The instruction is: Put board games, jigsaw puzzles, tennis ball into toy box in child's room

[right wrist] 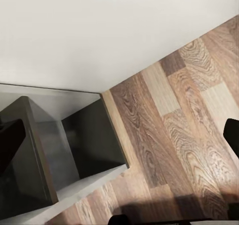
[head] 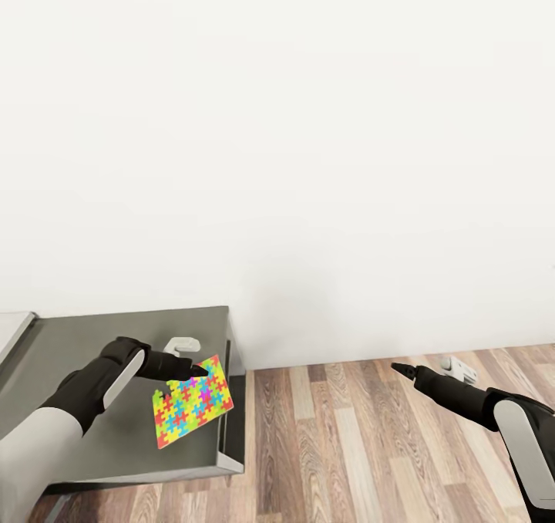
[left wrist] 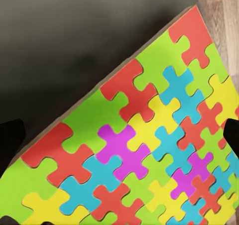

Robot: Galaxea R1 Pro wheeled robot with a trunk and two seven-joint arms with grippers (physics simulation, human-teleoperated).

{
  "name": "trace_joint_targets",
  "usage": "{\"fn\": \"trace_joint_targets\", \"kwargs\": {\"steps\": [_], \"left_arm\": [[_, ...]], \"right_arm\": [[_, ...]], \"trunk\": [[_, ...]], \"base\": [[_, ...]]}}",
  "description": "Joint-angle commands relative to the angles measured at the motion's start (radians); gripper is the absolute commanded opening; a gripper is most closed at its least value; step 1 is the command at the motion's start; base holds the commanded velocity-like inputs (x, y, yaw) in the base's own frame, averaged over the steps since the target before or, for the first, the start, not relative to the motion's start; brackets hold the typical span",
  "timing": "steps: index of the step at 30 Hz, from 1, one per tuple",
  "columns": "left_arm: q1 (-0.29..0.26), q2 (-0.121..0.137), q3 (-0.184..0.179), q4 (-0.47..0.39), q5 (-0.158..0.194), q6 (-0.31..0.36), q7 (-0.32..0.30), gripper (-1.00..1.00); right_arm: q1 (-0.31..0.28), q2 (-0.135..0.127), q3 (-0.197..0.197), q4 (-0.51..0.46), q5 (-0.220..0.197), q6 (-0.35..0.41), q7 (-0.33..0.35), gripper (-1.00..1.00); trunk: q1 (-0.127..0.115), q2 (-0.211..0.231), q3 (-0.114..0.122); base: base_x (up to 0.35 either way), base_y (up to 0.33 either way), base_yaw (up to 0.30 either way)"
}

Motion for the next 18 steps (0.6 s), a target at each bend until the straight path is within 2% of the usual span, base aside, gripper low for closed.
{"fn": "trace_joint_targets", "kwargs": {"steps": [1,18], "left_arm": [[-0.001,0.001,-0.003,-0.001,0.000,0.003,-0.002,1.00],[-0.001,0.002,0.004,-0.001,0.002,-0.001,-0.008,1.00]], "right_arm": [[-0.001,0.000,-0.001,-0.001,0.001,0.005,0.002,1.00],[-0.001,0.000,-0.001,-0.001,0.001,0.005,0.002,1.00]], "trunk": [[0.000,-0.002,-0.002],[0.000,-0.002,-0.002]], "base": [[-0.068,-0.100,0.000],[-0.022,-0.036,0.000]]}}
